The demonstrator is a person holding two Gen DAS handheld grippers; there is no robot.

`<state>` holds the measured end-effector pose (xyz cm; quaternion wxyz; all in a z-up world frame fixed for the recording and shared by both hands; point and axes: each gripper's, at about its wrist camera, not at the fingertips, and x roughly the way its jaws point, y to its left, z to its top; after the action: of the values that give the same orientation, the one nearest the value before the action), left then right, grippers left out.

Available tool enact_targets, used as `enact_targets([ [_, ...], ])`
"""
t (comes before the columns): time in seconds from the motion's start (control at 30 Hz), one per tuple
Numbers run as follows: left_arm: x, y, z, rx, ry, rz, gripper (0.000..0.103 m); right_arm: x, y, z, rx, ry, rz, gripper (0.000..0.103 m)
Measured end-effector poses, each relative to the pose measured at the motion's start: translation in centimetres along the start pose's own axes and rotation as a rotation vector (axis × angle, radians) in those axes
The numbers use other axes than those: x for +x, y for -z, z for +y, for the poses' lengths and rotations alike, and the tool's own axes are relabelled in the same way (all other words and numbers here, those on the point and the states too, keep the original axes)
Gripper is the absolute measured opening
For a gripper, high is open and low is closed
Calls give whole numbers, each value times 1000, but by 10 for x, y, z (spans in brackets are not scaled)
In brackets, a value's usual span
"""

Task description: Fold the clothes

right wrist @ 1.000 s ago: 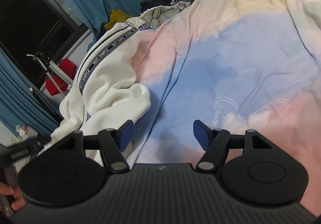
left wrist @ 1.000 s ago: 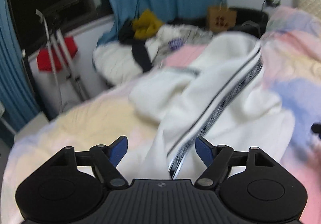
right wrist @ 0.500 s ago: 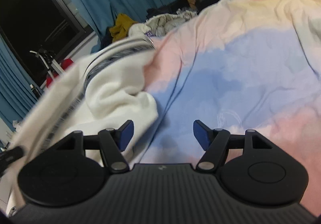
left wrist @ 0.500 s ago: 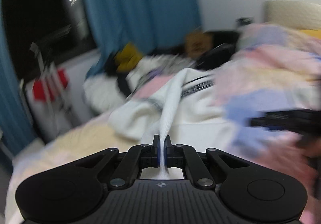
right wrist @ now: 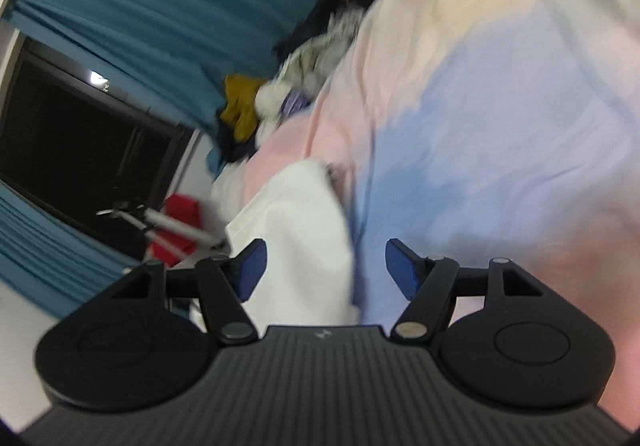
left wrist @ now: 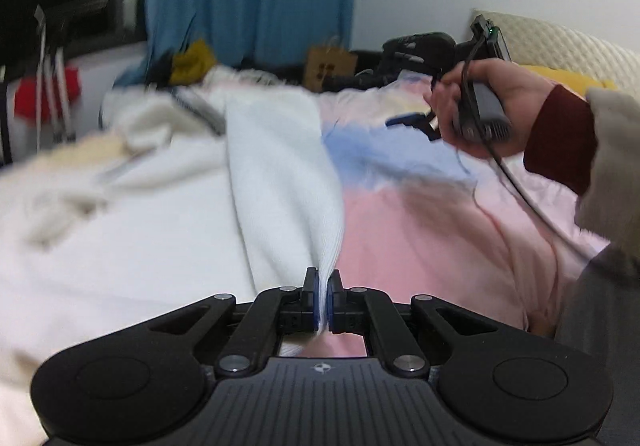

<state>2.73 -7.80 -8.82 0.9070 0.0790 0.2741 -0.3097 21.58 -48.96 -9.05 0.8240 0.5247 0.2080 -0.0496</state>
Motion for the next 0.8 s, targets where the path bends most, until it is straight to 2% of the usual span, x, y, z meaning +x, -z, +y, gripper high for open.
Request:
enact_targets([
  [0.13, 3, 4, 25, -117, 58, 0, 5, 65, -16, 0, -69, -16, 81, 68],
  [0.23, 3, 6, 34, -168, 87, -9, 5, 112, -15, -3, -124, -39, 93, 68],
  [0.33, 6, 8, 40, -202, 111, -16, 5, 145, -9, 0, -225, -49, 87, 60],
  [0.37, 7, 8, 42, -210, 119, -19, 5, 155, -6, 1, -262, -45, 82, 49],
  [0.4, 9, 8, 43, -216, 125, -19, 5, 160, -3, 1, -289, -32, 77, 30],
  [0.43, 11, 9, 45, -222, 131, -19, 5, 163, -1, 2, -305, -22, 74, 18],
  [0.5, 13, 8, 46, -238, 140, -25, 5, 157, 1, 6, -336, -28, 35, 10],
  [0.63, 15, 4, 47, -254, 159, -43, 5, 123, -7, 24, -352, -62, -92, 8],
  [0.73, 9, 2, 41, -241, 145, -69, 5, 78, -14, 38, -328, -81, -211, 8],
  [0.8, 8, 1, 39, -236, 138, -72, 5, 43, -16, 44, -312, -46, -295, 8],
])
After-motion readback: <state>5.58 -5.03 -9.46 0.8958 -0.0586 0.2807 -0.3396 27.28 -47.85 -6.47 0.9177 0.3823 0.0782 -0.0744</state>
